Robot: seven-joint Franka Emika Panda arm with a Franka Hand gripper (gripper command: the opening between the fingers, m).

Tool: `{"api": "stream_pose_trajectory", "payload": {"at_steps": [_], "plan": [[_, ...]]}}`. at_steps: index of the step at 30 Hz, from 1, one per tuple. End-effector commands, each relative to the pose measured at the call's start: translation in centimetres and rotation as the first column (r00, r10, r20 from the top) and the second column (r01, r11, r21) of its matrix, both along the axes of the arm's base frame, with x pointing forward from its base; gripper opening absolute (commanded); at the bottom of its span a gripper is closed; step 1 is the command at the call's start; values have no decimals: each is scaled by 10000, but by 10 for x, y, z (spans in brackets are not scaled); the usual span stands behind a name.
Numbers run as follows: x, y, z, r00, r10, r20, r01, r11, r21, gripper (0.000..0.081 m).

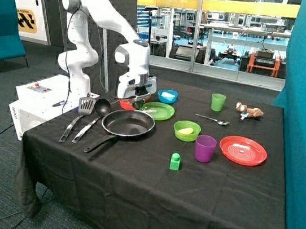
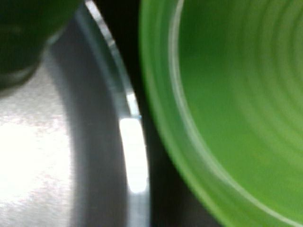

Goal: Cook the capsicum and place it on a plate

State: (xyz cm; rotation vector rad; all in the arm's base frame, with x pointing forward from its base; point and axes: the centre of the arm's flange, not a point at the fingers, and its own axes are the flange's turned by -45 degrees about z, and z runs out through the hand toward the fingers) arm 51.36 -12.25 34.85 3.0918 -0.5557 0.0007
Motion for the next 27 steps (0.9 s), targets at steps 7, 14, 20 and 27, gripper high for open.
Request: {"api": "stream_pose_trajectory", "payload": {"at_steps": [7, 14, 20, 27], "plan": [[6, 45, 21, 9952, 980, -4, -980, 9952, 3, 0], [7, 65, 24, 9903, 1392, -4, -1392, 9903, 3, 0], [10, 92, 26, 9829, 1840, -4, -1840, 9829, 3, 0], [18, 116, 23, 9752, 2215, -4, -2215, 9752, 3, 0]]}}
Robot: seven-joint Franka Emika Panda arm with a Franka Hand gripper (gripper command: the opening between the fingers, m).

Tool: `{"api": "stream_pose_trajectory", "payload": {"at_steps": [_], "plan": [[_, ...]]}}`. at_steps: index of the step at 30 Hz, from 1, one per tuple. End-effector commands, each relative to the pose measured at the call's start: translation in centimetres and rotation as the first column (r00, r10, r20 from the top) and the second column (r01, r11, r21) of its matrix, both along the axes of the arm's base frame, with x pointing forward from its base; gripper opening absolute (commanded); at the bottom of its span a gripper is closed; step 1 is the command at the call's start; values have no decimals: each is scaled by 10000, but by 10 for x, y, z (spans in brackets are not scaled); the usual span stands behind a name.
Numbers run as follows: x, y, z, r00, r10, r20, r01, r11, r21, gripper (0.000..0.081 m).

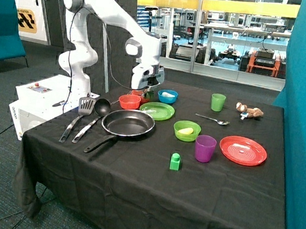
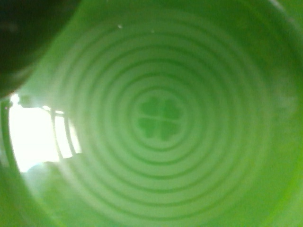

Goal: Cook the capsicum and place it on a plate

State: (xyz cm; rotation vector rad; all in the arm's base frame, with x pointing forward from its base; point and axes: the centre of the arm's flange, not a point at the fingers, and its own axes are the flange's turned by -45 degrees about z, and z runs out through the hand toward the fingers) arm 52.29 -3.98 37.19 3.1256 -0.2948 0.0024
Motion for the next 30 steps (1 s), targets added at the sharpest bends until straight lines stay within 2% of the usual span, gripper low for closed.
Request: {"api": "stream_pose_trajectory", "payload": {"at_steps": [1, 11, 21, 30], "plan": [[9, 35, -2, 9985, 554, -13, -554, 9985, 23, 0], [23, 48, -27, 9976, 699, -13, -699, 9976, 23, 0], [30, 41, -37, 9986, 520, -13, -519, 9986, 23, 0], [27, 34, -47, 9991, 415, -13, -415, 9991, 23, 0]]}}
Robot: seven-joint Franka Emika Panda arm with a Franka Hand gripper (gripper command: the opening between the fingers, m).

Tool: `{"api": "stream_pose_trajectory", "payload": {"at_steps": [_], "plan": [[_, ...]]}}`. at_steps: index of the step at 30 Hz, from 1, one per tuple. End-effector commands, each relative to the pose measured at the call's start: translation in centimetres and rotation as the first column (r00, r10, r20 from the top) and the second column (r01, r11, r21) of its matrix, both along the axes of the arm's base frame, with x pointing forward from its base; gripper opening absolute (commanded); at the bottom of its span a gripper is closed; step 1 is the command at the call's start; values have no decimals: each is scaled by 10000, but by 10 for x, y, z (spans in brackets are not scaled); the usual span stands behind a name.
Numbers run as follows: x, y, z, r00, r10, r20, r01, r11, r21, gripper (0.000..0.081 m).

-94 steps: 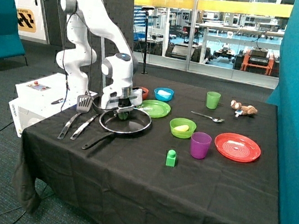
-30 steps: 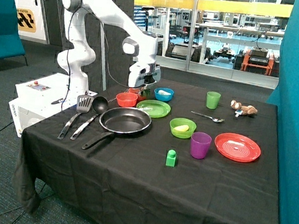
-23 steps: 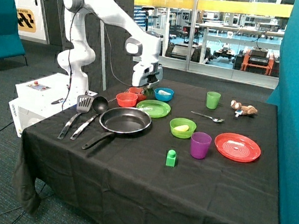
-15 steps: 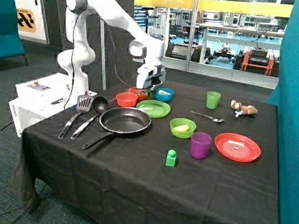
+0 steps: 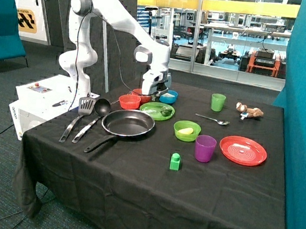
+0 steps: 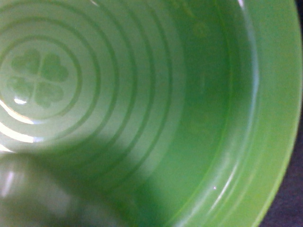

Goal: Cook the capsicum and place it on a plate

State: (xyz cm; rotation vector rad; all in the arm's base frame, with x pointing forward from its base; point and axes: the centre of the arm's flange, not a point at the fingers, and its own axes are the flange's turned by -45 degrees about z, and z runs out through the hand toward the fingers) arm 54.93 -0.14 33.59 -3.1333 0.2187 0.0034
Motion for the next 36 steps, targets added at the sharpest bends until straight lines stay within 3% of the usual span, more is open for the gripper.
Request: {"api": "stream_pose_trajectory", "payload": {"at_steps": [1, 26, 29, 30, 32, 34, 36], "plan": [[0, -5, -12, 10000, -69, 21, 69, 10000, -8, 0], [-9, -10, -1, 10000, -28, 21, 28, 10000, -8, 0], [-12, -11, 3, 10000, -8, 21, 8, 10000, -8, 198], [-13, -12, 6, 10000, -18, 21, 18, 10000, -8, 330], [-16, -14, 10, 10000, 17, 21, -17, 10000, -8, 498], [-19, -15, 12, 10000, 38, 21, -38, 10000, -8, 582], [-21, -16, 14, 10000, 71, 21, -71, 10000, -8, 615]]}}
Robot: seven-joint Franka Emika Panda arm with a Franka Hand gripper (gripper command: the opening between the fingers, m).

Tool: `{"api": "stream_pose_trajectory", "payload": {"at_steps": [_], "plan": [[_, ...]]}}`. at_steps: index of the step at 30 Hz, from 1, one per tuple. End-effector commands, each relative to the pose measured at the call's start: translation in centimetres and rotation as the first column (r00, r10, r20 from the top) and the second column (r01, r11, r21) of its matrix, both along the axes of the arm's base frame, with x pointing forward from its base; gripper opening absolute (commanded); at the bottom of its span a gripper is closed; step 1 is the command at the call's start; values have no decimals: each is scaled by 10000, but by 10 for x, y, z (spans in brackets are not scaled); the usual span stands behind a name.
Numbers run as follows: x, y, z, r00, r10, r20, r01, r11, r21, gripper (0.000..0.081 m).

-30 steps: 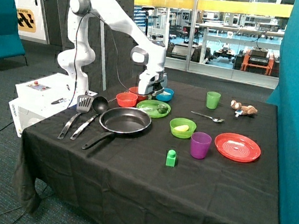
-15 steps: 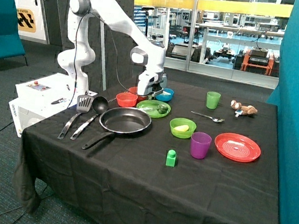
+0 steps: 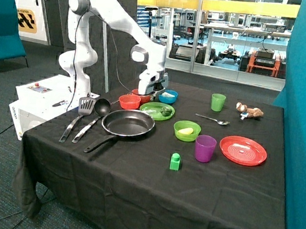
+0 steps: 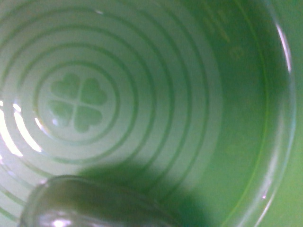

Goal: Cook the capsicum and place it on a plate

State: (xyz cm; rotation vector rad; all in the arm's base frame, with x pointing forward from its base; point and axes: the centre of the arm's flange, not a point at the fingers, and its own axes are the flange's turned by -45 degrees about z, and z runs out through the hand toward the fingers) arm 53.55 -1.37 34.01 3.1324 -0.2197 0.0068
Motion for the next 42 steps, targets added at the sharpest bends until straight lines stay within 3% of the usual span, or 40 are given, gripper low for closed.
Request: {"api": "stream_pose_trajectory", "payload": {"at_steps": [1, 11, 27, 42], "plan": [[-8, -4, 10, 10000, 70, -42, -70, 10000, 18, 624], [-16, -7, 17, 9999, 158, -42, -158, 9999, 18, 649], [-31, -10, 46, 9987, 513, -42, -513, 9987, 18, 581], [-43, -16, 45, 9961, 877, -42, -877, 9961, 18, 552]]}}
